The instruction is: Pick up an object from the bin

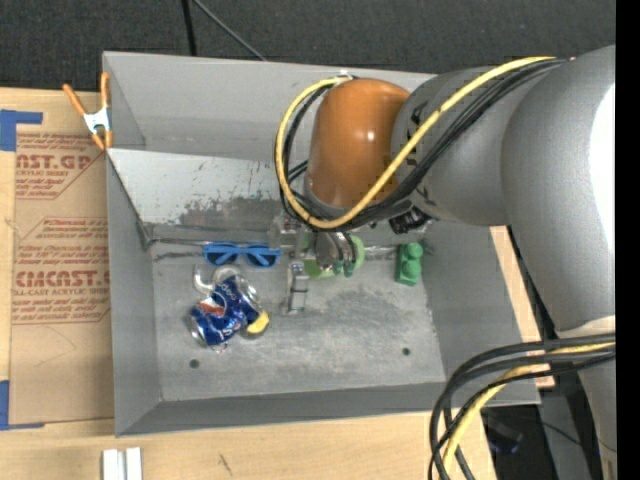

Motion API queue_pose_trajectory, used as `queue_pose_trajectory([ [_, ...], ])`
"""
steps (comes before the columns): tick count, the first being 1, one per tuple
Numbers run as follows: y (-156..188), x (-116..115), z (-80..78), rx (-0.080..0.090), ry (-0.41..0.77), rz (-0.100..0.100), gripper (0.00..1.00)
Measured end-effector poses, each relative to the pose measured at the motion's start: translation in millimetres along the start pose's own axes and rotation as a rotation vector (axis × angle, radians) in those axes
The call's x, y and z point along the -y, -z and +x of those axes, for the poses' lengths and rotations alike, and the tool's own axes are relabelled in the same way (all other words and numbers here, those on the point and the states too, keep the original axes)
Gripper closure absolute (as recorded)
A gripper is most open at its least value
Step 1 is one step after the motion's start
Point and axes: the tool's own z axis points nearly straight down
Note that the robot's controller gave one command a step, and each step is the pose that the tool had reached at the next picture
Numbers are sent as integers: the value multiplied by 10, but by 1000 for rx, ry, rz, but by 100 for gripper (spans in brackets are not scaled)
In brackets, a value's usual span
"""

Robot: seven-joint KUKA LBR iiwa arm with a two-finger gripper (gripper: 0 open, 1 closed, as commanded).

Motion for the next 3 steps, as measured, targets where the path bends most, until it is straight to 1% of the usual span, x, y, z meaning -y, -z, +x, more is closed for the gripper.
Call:
queue_pose_trajectory([
  [1,-699,-760,106,-3,-8,-1,0],
  [2,-643,-1237,300,0,8,-1,0],
  [3,-625,-1211,281,1,4,0,100],
])
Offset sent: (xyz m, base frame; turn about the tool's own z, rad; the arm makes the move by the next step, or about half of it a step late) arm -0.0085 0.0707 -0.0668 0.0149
